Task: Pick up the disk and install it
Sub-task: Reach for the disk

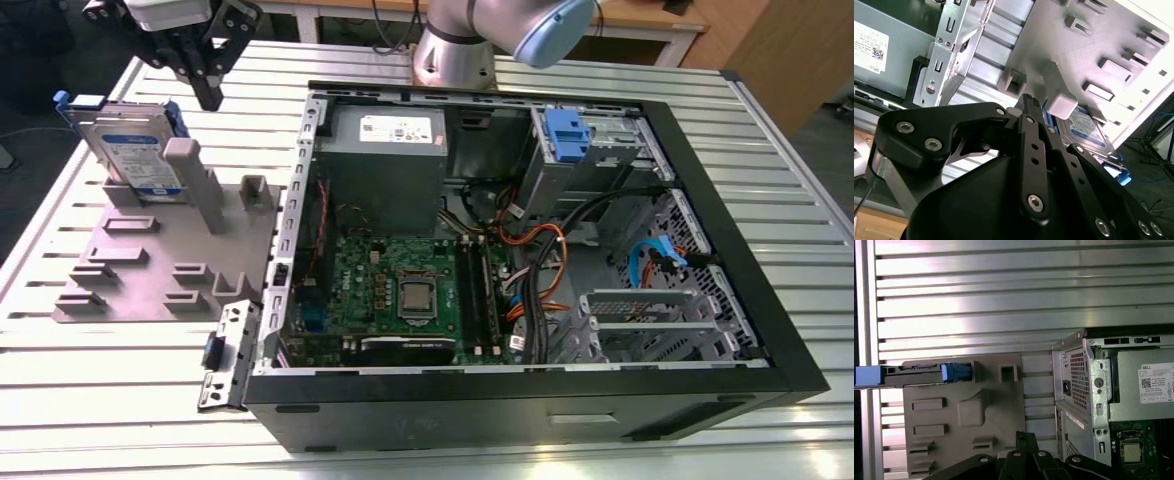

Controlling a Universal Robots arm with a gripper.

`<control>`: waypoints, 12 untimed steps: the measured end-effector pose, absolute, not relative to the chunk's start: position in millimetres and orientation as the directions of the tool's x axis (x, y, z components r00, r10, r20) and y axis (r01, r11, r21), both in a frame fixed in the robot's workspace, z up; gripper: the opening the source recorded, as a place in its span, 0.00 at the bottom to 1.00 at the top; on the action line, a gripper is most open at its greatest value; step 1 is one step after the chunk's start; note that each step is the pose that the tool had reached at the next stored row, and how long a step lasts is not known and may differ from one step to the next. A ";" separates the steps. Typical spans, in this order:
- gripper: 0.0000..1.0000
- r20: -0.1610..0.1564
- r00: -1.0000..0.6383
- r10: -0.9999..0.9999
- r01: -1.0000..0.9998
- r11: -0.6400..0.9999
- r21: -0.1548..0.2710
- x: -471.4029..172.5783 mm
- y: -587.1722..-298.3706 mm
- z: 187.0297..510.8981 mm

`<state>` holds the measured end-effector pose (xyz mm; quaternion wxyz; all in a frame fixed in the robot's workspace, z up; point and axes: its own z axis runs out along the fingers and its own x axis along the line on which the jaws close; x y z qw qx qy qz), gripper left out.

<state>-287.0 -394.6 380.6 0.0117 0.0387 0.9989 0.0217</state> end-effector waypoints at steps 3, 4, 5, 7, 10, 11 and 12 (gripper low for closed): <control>0.11 -0.022 -0.997 0.078 0.077 0.996 0.044 -289.4 -394.6 380.6; 0.11 -0.022 -0.997 0.078 0.077 0.996 0.044 -290.4 -394.6 380.6; 0.11 -0.022 -0.997 0.078 0.077 0.996 0.044 -291.0 -394.7 380.6; 0.11 -0.022 -0.997 0.078 0.077 0.996 0.044 -291.9 -394.6 380.5; 0.11 -0.022 -0.997 0.078 0.077 0.996 0.044 -293.6 -394.6 380.4; 0.11 -0.022 -0.997 0.078 0.077 0.996 0.044 -294.3 -394.6 380.4; 0.11 -0.022 -0.997 0.078 0.077 0.996 0.044 -295.1 -394.6 380.3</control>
